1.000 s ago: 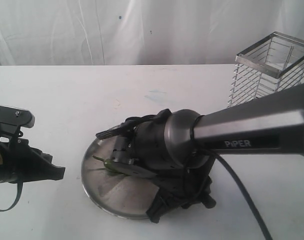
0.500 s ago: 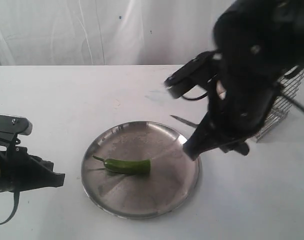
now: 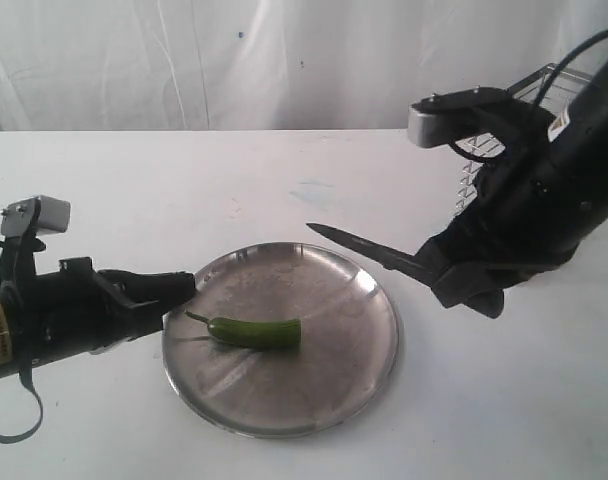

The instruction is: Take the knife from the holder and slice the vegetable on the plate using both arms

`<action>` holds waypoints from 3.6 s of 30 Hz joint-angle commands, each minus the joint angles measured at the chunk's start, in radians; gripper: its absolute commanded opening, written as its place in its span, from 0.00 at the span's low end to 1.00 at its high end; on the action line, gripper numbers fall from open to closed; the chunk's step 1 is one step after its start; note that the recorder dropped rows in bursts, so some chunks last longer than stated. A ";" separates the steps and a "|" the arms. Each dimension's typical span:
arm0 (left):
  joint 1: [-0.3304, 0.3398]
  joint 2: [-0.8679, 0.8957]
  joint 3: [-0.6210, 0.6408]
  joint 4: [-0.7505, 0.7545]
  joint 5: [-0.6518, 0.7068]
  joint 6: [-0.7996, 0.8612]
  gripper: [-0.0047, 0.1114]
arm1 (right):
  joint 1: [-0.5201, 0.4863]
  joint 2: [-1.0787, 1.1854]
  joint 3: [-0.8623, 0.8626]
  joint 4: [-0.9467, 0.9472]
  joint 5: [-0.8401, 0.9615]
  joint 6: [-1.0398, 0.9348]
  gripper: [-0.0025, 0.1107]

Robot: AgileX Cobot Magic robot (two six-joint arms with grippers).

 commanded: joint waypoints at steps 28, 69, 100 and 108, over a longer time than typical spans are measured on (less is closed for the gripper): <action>-0.026 0.064 -0.526 0.318 0.711 -0.027 0.04 | 0.450 0.054 0.322 -0.238 -0.864 0.717 0.02; -0.026 0.285 -0.475 0.340 0.184 0.143 0.04 | 0.670 0.221 0.344 -0.948 -0.712 1.732 0.02; -0.021 0.346 -0.475 0.319 0.134 0.121 0.04 | 0.747 0.221 0.344 -1.163 -0.557 1.901 0.02; -0.026 0.354 -0.475 0.719 0.263 0.142 0.04 | 0.745 0.132 0.342 -1.260 -0.430 1.937 0.02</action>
